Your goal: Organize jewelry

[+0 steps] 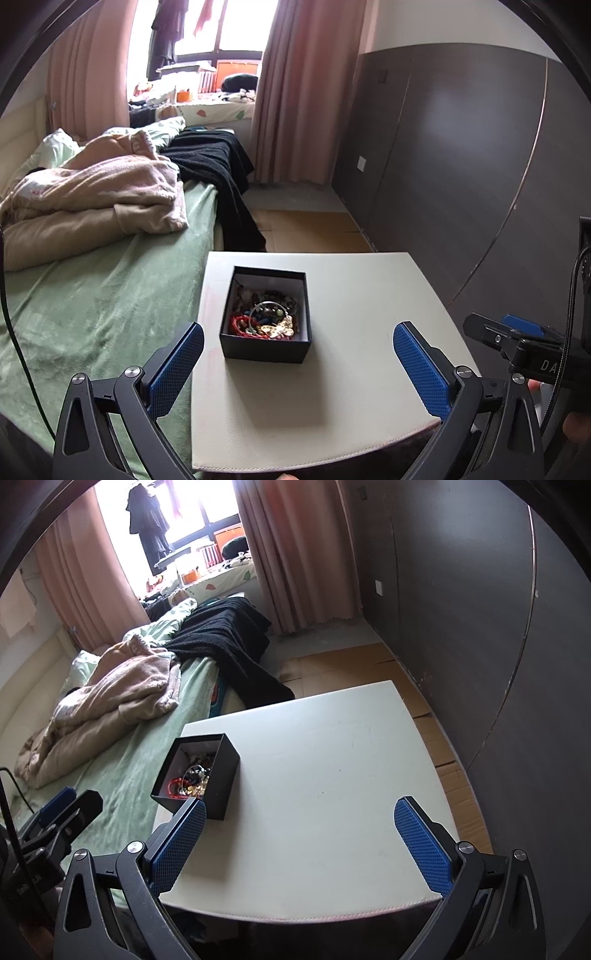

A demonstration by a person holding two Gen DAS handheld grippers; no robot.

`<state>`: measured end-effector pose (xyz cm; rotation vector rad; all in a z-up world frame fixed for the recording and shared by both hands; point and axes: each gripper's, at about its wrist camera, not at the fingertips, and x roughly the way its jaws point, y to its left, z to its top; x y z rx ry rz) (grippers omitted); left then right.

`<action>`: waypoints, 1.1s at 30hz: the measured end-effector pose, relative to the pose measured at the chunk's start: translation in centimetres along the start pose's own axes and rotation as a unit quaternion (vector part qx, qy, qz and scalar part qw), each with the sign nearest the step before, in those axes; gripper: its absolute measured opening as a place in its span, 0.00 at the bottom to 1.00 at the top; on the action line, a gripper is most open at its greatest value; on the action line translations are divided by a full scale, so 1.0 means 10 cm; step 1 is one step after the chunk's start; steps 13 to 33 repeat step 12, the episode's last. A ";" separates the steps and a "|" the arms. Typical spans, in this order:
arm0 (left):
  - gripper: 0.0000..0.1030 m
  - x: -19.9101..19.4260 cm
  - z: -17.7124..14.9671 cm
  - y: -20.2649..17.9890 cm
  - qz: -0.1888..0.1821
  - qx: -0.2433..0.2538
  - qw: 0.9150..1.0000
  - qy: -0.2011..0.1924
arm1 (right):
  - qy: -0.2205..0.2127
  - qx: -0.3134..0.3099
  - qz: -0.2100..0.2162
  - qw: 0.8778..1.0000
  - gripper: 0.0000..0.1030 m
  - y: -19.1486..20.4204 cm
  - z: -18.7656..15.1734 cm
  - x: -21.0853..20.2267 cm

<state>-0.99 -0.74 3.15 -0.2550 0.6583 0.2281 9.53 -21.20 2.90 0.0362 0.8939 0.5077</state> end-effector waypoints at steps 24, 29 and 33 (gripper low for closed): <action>0.99 0.07 -0.02 -0.03 0.013 0.015 1.000 -0.012 | 0.004 -0.002 0.002 1.000 1.00 0.00 -0.01 0.00; 0.99 0.07 -0.02 -0.03 0.013 0.015 1.000 -0.012 | 0.004 -0.002 0.002 1.000 1.00 0.00 -0.01 0.00; 0.99 0.07 -0.02 -0.03 0.013 0.015 1.000 -0.012 | 0.004 -0.002 0.002 1.000 1.00 0.00 -0.01 0.00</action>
